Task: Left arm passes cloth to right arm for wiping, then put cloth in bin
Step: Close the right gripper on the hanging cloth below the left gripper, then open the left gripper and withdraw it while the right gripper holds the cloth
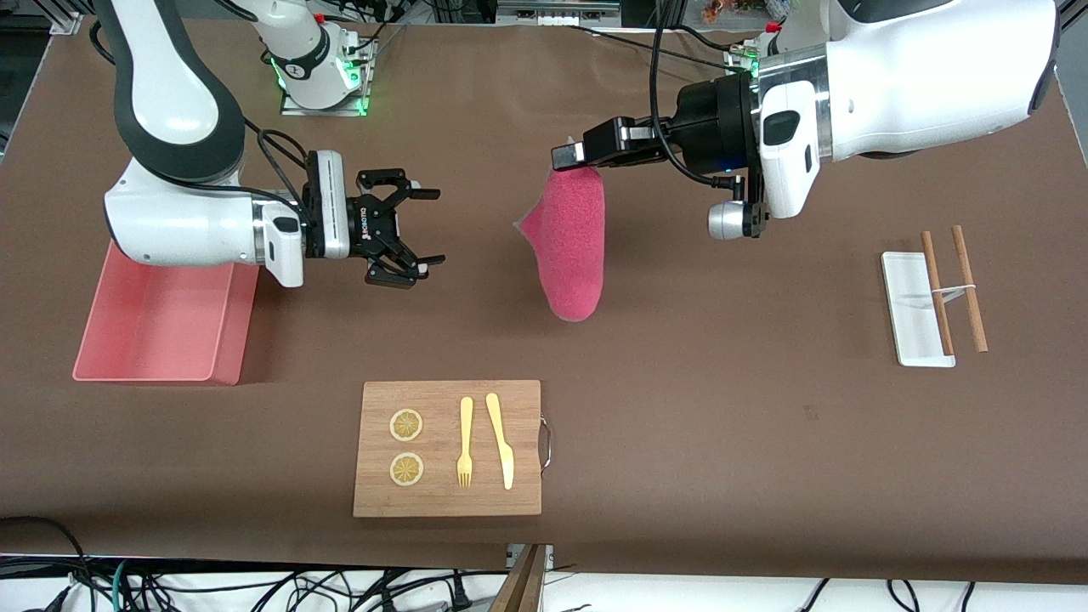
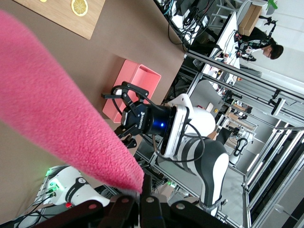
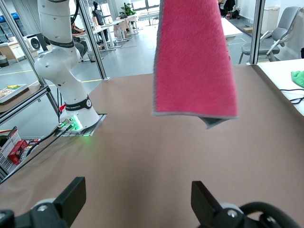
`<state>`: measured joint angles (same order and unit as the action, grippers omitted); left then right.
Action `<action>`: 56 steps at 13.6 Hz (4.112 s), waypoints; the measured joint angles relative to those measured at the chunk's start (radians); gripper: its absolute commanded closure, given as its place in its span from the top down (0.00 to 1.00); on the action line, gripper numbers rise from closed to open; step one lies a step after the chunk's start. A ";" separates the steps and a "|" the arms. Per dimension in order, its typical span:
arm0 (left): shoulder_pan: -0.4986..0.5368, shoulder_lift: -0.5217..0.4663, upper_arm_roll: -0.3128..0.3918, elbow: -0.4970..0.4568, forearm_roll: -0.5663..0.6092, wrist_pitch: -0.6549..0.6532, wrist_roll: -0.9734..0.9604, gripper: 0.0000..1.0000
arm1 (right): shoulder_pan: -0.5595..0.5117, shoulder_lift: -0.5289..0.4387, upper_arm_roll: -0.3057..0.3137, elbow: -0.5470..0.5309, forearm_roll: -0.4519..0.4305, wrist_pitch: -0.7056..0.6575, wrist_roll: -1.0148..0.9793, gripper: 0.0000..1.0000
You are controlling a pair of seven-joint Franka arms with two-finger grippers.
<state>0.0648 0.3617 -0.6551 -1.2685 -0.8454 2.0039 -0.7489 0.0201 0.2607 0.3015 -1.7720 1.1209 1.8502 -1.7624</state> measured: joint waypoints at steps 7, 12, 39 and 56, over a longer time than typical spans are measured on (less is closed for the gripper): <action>-0.111 0.012 0.001 -0.010 0.092 0.183 -0.126 0.00 | 0.004 -0.027 0.115 -0.001 0.003 0.032 0.089 1.00; -0.125 0.015 0.007 -0.010 0.102 0.200 -0.159 0.00 | 0.007 -0.047 0.159 -0.002 0.002 0.065 0.132 1.00; -0.127 0.015 0.006 -0.009 0.102 0.200 -0.183 0.00 | -0.052 -0.058 0.146 -0.008 -0.051 0.251 0.192 1.00; -0.164 0.015 0.003 -0.009 0.117 0.202 -0.195 0.00 | 0.059 -0.044 0.148 -0.003 -0.074 0.421 0.325 0.00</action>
<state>-0.0990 0.3771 -0.6526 -1.2772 -0.7287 2.2060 -0.9434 0.0786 0.2163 0.4498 -1.7751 1.0473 2.2714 -1.4377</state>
